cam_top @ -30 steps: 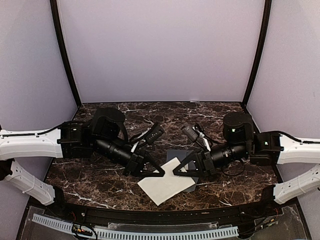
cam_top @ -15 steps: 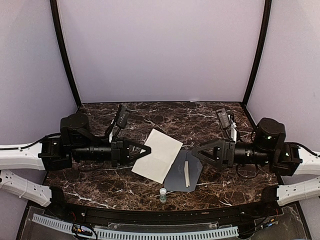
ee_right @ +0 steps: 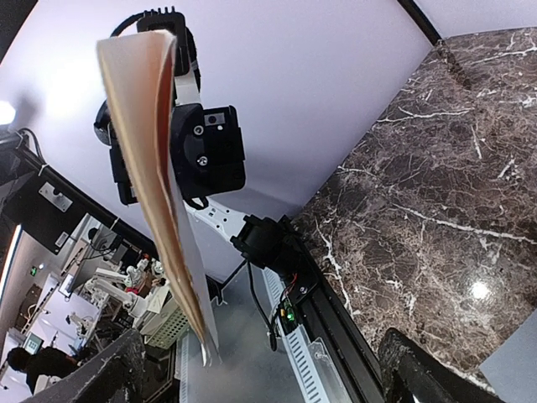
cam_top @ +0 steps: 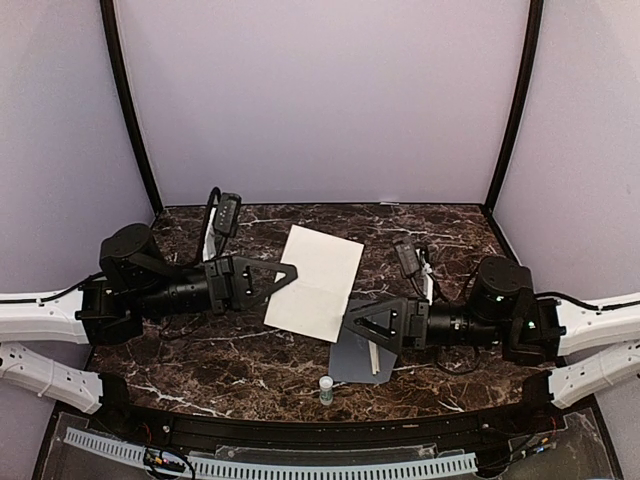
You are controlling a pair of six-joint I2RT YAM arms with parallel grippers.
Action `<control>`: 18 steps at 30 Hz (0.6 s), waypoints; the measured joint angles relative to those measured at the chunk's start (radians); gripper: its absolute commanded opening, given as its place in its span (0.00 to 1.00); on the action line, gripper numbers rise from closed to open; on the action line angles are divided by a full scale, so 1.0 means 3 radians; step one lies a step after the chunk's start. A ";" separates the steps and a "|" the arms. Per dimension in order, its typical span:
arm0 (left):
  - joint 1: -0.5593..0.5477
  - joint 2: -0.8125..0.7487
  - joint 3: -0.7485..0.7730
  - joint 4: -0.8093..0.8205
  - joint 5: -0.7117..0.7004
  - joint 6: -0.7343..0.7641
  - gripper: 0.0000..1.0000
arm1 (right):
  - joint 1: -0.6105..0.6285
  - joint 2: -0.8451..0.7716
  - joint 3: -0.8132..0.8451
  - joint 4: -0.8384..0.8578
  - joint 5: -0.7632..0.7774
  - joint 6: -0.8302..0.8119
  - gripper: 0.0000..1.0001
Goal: Place the letter into the envelope and seal it
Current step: Fold the letter.
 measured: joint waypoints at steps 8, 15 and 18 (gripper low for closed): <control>0.0000 0.0014 -0.0018 0.0139 0.0159 -0.0062 0.00 | 0.0028 0.0257 0.0205 0.0322 -0.0019 0.0006 0.71; 0.0000 0.0038 -0.0032 0.0210 0.0240 -0.0093 0.00 | 0.0043 0.0300 0.0277 0.0476 -0.0029 -0.0011 0.36; 0.0000 0.0038 -0.0043 0.0214 0.0259 -0.0103 0.00 | 0.0051 0.0300 0.0282 0.0515 -0.0031 0.0004 0.19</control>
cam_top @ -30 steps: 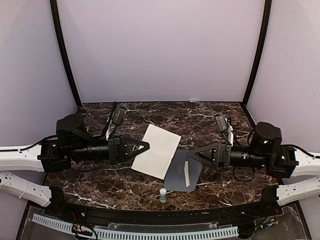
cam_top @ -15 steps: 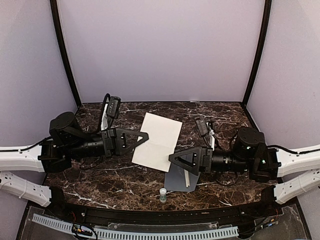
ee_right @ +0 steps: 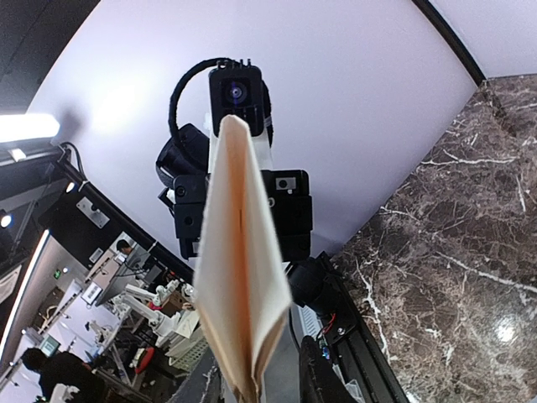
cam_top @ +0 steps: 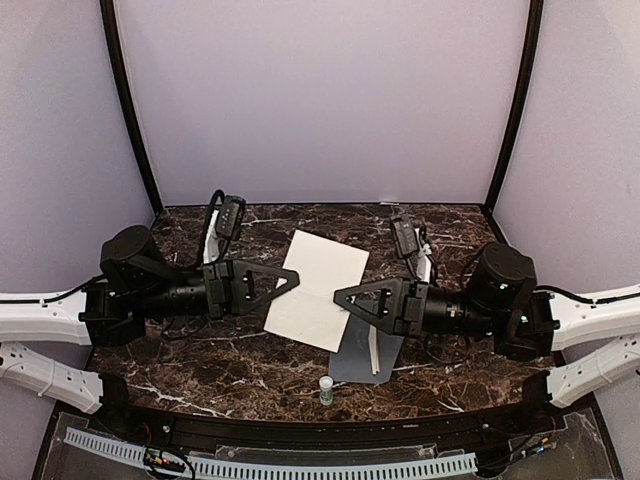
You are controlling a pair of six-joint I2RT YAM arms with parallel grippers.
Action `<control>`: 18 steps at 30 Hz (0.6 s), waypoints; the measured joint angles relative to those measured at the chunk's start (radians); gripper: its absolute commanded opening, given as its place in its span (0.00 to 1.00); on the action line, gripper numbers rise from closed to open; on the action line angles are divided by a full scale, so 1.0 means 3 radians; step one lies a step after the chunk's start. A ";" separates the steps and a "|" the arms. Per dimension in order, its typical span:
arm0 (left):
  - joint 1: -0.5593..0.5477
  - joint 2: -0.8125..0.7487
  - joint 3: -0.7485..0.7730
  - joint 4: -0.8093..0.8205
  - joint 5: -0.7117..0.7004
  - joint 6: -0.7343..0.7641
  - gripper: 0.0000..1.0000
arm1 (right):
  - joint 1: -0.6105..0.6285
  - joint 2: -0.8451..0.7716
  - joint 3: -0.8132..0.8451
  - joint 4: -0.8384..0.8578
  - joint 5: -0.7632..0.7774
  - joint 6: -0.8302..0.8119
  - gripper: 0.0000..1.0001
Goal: Place the letter into the envelope and seal it
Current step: Fold the letter.
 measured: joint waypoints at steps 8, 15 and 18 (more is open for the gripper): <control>0.0000 0.0001 -0.0014 0.0000 0.0043 0.0004 0.50 | 0.0015 -0.0027 0.0000 0.0019 0.0019 -0.0001 0.00; 0.0000 -0.0048 -0.0078 -0.0109 0.0053 -0.0014 0.35 | 0.0015 -0.0189 0.0001 -0.0114 0.0155 -0.0034 0.00; 0.0000 -0.0104 -0.0153 -0.0153 0.0085 -0.0028 0.30 | 0.0015 -0.0234 0.0009 -0.0230 0.0202 -0.0064 0.00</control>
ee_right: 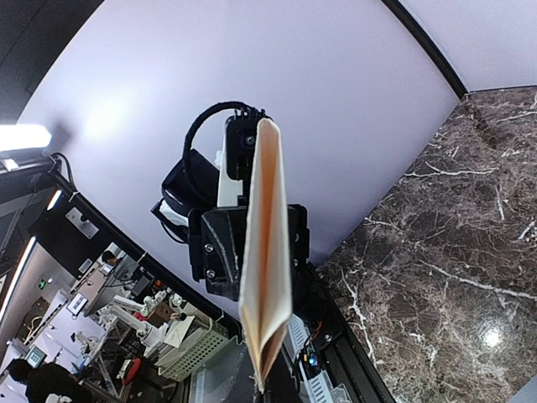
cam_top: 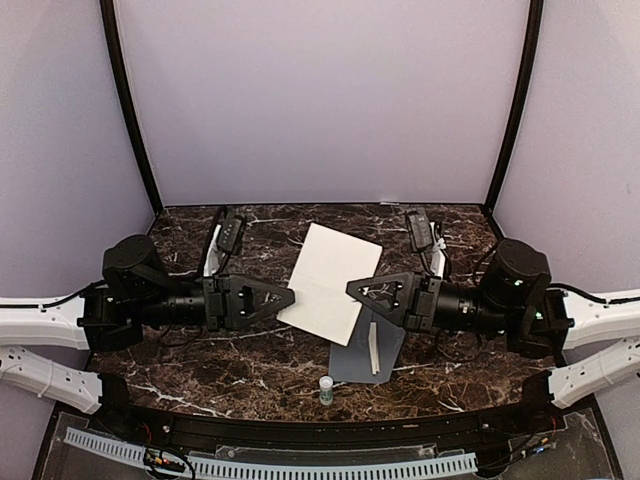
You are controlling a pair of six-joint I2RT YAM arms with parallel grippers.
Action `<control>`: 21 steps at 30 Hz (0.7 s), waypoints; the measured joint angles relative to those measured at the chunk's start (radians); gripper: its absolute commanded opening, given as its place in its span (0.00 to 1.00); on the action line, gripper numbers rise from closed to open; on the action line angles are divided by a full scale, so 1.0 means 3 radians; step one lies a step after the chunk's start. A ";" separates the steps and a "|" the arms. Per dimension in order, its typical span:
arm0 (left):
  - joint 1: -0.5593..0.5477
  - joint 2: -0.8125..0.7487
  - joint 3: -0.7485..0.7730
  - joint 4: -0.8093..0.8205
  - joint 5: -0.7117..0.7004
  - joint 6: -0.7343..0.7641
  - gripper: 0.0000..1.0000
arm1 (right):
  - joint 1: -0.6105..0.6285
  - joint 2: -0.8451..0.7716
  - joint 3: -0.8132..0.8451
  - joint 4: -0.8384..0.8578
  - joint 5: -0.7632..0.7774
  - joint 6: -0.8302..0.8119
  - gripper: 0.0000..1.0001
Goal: Place the letter into the envelope and seal it
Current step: Fold the letter.
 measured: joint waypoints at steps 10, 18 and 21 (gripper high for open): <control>0.0000 -0.0028 -0.0034 -0.0038 0.0131 -0.0019 0.09 | 0.0000 -0.0062 0.0137 -0.0350 0.0084 -0.0103 0.00; 0.0000 -0.0020 -0.0034 -0.0037 0.0178 -0.0015 0.00 | 0.0000 -0.0102 0.0142 -0.0420 0.0113 -0.0121 0.00; 0.0000 -0.0020 -0.0034 -0.0037 0.0193 -0.0014 0.06 | 0.0000 -0.0111 0.0142 -0.0458 0.0127 -0.0121 0.00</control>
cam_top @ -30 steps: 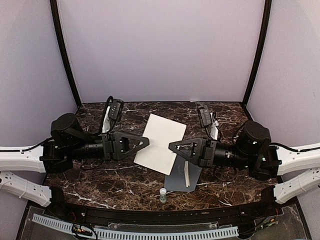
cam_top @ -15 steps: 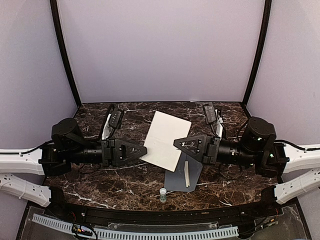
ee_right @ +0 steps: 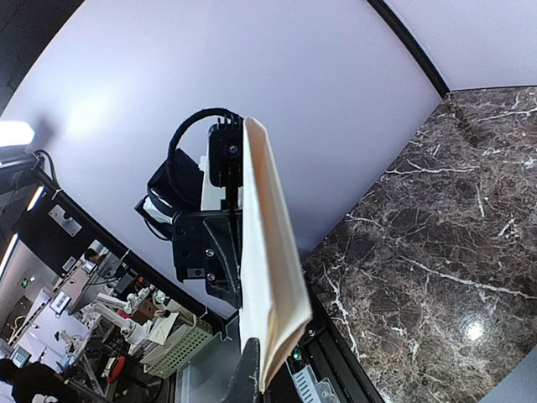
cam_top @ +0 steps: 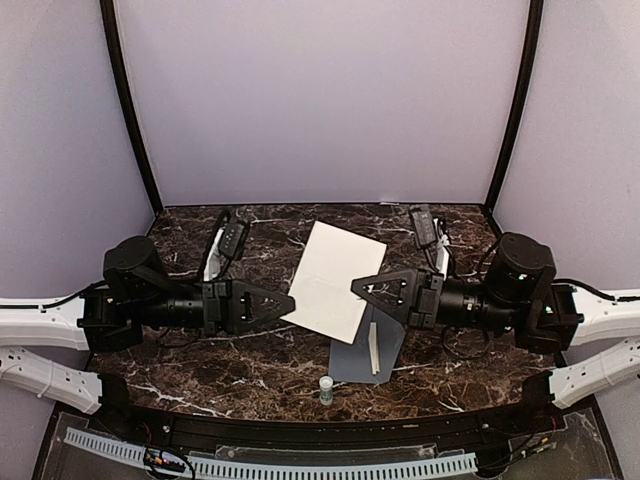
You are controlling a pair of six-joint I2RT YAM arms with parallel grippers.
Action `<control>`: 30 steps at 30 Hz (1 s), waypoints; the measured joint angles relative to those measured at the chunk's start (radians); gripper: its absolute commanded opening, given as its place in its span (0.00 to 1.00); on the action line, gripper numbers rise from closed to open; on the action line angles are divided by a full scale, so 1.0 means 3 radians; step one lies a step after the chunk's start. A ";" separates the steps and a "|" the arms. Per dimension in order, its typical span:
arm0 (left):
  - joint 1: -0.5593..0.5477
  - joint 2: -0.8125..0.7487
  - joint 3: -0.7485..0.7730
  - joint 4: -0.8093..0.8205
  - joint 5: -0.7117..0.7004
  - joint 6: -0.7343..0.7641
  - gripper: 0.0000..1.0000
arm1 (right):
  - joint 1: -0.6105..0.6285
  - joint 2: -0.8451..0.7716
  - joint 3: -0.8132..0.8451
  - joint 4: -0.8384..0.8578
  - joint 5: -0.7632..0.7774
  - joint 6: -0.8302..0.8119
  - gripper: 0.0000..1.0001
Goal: Place the letter into the envelope and seal it
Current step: Fold the letter.
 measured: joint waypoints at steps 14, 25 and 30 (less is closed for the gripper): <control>-0.0001 0.0022 0.0000 -0.0029 0.0084 -0.0010 0.01 | 0.0000 -0.0100 0.0001 -0.0075 0.0038 -0.0025 0.00; 0.0000 0.0037 0.0001 -0.0061 0.0095 0.0039 0.55 | -0.0001 -0.0109 0.0019 -0.0192 0.0019 -0.0052 0.00; -0.0001 0.0037 0.0061 -0.0301 0.0022 0.0137 0.64 | -0.0001 -0.0111 0.0047 -0.0345 -0.0149 -0.0083 0.00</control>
